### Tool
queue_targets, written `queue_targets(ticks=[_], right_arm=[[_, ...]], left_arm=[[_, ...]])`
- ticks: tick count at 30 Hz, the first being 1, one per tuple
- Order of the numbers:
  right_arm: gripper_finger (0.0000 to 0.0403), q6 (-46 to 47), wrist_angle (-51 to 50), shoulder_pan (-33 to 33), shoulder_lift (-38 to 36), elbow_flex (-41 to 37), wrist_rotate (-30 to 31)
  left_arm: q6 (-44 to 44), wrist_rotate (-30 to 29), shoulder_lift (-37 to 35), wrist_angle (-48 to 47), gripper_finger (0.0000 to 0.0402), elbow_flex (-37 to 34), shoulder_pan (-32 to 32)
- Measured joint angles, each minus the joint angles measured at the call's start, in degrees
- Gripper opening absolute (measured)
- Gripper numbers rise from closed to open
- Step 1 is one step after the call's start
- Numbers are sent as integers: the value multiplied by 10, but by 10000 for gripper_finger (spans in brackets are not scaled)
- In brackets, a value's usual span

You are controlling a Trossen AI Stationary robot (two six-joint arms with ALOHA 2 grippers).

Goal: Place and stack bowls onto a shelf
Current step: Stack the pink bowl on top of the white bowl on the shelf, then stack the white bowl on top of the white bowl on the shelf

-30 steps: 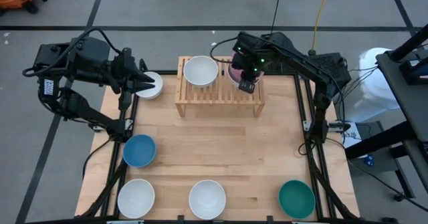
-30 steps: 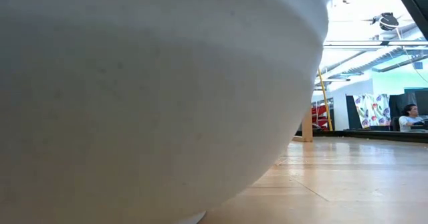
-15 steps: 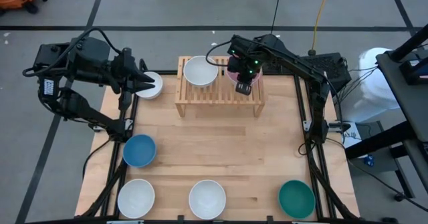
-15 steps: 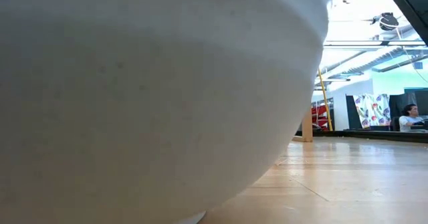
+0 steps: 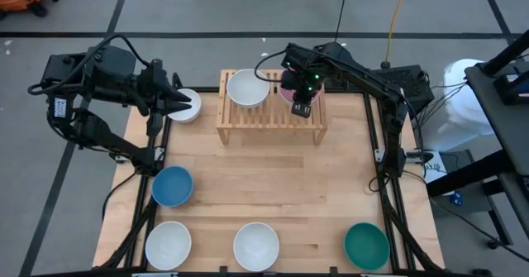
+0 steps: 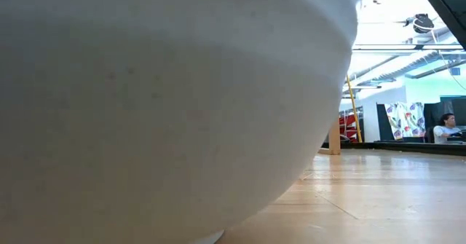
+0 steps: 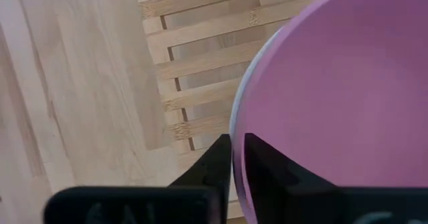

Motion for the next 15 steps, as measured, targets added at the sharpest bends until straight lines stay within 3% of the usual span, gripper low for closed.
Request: queue_targets(ticks=[8, 15], right_arm=[[101, -9, 2, 0, -14, 0, 1], [120, -4, 6, 1, -62, 0, 1]], left_arm=[[0, 0, 0, 0, 86, 0, 0], [-7, 0, 0, 0, 86, 0, 0]])
